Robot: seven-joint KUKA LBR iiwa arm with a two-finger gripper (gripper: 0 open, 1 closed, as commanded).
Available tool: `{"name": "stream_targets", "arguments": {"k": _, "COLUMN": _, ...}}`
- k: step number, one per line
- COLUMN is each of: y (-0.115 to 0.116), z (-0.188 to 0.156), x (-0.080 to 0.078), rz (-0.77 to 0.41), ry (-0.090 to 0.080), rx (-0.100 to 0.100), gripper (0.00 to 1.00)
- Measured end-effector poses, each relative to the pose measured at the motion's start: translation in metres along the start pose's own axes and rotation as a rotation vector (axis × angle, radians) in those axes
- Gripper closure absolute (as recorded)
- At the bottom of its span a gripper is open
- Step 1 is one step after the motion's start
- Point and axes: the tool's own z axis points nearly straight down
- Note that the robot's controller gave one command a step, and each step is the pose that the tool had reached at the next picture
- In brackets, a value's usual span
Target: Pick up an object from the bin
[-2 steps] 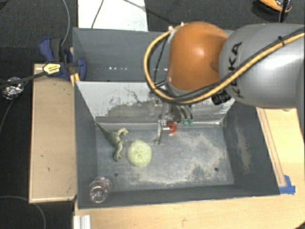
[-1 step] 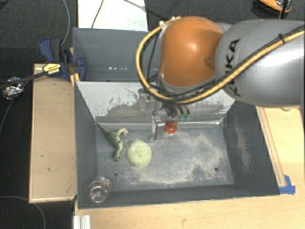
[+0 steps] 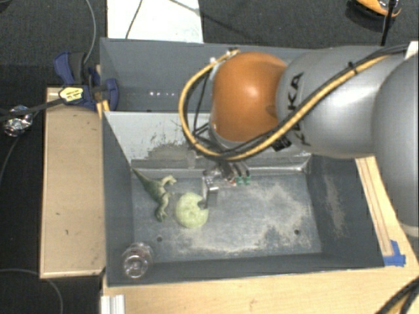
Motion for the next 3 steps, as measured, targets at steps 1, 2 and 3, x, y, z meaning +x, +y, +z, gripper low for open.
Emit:
{"name": "stream_targets", "arguments": {"k": 1, "y": 0.001, "z": 0.036, "x": -0.005, "rz": 0.164, "ry": 0.002, "rx": -0.001, "gripper": 0.00}}
{"name": "stream_targets", "arguments": {"k": 2, "y": 0.008, "z": 0.050, "x": -0.001, "rz": -0.077, "ry": -0.002, "rx": -0.001, "gripper": 0.00}}
{"name": "stream_targets", "arguments": {"k": 3, "y": -0.006, "z": 0.074, "x": -0.003, "rz": -0.393, "ry": -0.001, "rx": -0.002, "gripper": 0.00}}
